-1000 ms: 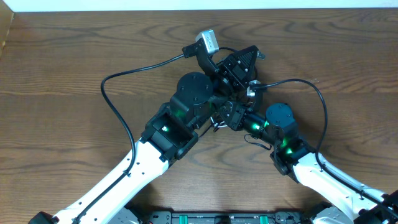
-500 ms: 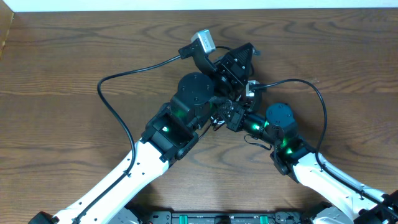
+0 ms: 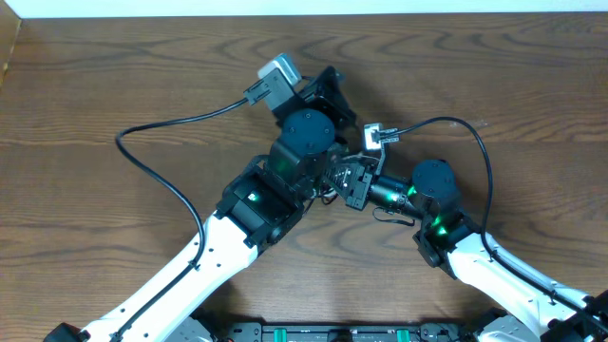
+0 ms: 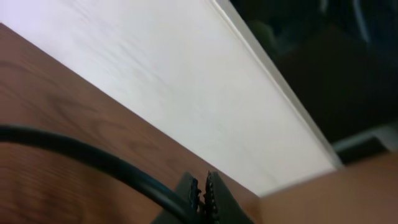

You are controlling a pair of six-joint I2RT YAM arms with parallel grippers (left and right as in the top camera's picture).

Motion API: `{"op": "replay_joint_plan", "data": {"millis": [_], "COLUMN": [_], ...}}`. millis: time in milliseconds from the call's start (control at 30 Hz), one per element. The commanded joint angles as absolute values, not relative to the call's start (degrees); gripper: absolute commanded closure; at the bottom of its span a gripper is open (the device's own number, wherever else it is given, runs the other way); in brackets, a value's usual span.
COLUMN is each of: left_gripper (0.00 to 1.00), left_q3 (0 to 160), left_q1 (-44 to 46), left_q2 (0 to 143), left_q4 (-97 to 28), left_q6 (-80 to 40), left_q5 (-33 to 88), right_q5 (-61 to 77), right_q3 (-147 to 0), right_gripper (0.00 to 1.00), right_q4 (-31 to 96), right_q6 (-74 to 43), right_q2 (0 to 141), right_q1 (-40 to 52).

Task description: Untangle cables

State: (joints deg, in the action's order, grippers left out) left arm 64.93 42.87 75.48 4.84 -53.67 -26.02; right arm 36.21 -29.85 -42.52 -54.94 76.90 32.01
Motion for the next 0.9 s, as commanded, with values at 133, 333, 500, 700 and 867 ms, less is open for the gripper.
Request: {"op": "replay_joint_plan", "data": {"millis": [133, 333, 500, 700, 867], "left_gripper": [0.92, 0.92, 0.92, 0.92, 0.92], "left_q3": [66.63, 66.63, 66.63, 66.63, 66.61], "left_q1": [41.41, 38.92, 36.99, 35.62, 34.68], "left_q2": [75.61, 75.61, 75.61, 75.61, 75.61], "left_q4": [-0.36, -5.32, -9.06, -11.64, -13.28], "left_q6": [-50.59, -50.61, -50.63, -50.63, -50.63], "left_q5": [-43.11, -43.16, -43.16, -43.16, -43.16], "right_q5": [41.23, 44.01, 47.97, 50.48, 53.8], "right_q3": [-30.74, -30.74, -30.74, -30.74, -30.74], "right_gripper": [0.99, 0.99, 0.99, 0.99, 0.99], "right_q4": [-43.09, -44.29, -49.95, -50.19, -50.17], "right_q6": [-53.95, -54.46, -57.25, -58.19, -59.27], "right_q2": [77.25, 77.25, 77.25, 77.25, 77.25], "right_q1": [31.77, 29.54, 26.3, 22.11, 17.96]}}
